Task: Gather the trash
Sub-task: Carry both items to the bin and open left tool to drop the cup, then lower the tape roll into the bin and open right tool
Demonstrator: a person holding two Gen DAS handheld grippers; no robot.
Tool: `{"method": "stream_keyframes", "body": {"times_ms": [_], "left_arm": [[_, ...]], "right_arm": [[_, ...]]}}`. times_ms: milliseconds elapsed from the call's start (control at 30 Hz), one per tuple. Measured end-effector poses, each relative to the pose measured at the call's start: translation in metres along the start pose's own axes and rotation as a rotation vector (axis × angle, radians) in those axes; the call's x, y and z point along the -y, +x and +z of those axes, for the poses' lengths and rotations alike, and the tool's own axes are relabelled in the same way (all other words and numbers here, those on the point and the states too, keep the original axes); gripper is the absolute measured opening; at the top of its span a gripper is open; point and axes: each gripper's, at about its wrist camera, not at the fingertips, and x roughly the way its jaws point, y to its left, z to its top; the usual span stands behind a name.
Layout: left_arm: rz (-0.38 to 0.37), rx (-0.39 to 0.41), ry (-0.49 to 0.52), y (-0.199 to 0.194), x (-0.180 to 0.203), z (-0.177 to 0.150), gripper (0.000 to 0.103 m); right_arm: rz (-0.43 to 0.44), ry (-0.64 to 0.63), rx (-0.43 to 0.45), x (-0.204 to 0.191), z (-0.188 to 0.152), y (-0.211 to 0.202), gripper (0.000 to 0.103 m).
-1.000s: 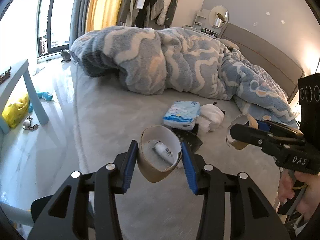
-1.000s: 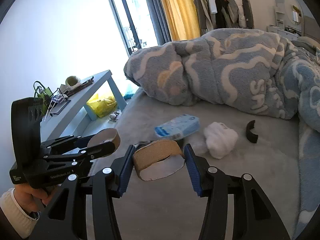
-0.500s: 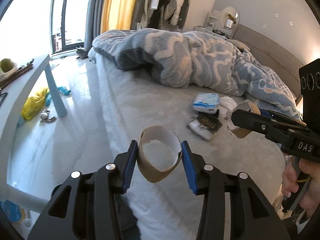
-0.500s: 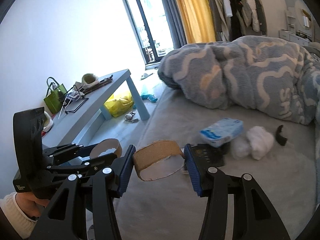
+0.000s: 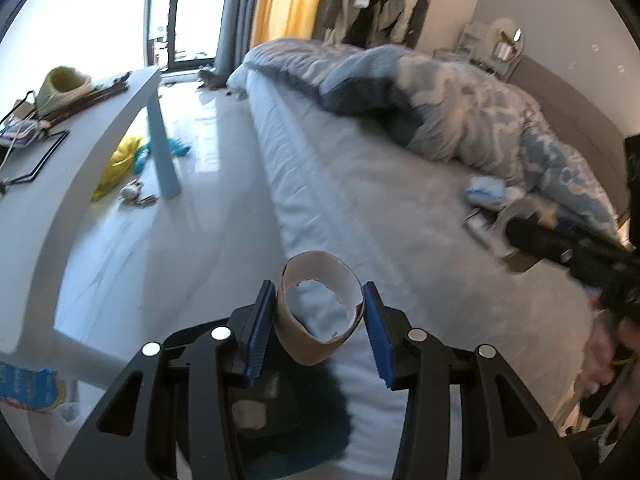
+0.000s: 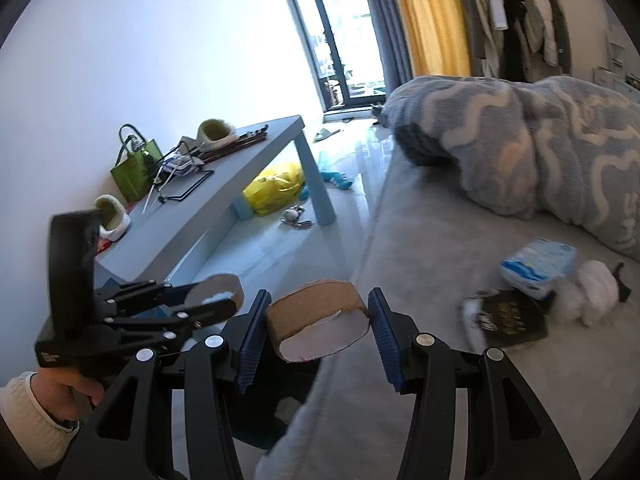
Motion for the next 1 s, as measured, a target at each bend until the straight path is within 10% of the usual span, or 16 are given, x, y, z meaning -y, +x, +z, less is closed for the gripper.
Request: {"method": "stream_keyframes", "body": {"times_ms": [567,1000], "left_arm": [[0.019,-0.259,-0.086,0.024,-0.079,-0.044,0.057],[0.005,-0.196,-0.110,-0.003,-0.115,-0.045,0.070]], "right_arm": [[0.064,-0.064,-0.061,-0.074,0.015,0.057,0.051],[0.060,-0.052,-0.154,-0.101,0.008,0.108,0.051]]}}
